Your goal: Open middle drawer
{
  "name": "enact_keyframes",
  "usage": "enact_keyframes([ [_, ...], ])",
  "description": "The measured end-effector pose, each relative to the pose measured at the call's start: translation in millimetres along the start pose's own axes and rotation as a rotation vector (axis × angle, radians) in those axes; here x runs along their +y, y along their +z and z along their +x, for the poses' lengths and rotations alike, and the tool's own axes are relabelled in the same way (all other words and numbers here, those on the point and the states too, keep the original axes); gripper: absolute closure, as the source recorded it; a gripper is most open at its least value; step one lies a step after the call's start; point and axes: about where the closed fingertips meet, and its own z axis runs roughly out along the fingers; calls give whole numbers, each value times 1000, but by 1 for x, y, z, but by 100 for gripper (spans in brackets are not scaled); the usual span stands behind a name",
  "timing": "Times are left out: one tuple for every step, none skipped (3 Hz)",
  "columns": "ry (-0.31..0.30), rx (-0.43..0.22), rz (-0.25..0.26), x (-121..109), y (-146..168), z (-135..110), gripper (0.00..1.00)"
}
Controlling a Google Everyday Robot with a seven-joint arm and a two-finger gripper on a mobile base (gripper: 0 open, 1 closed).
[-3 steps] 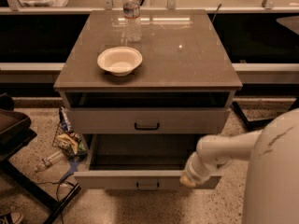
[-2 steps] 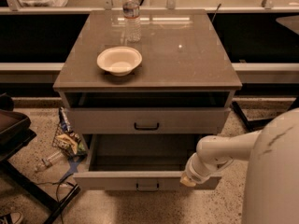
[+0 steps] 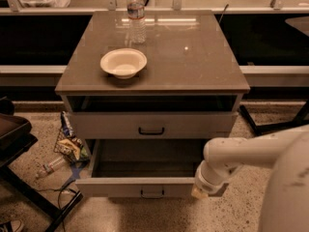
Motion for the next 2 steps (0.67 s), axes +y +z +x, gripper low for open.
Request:
enact_keyframes([
  [-61,-29,80,-38,1,-19,100],
  [-129,-69,162,-98,3,-37,100],
])
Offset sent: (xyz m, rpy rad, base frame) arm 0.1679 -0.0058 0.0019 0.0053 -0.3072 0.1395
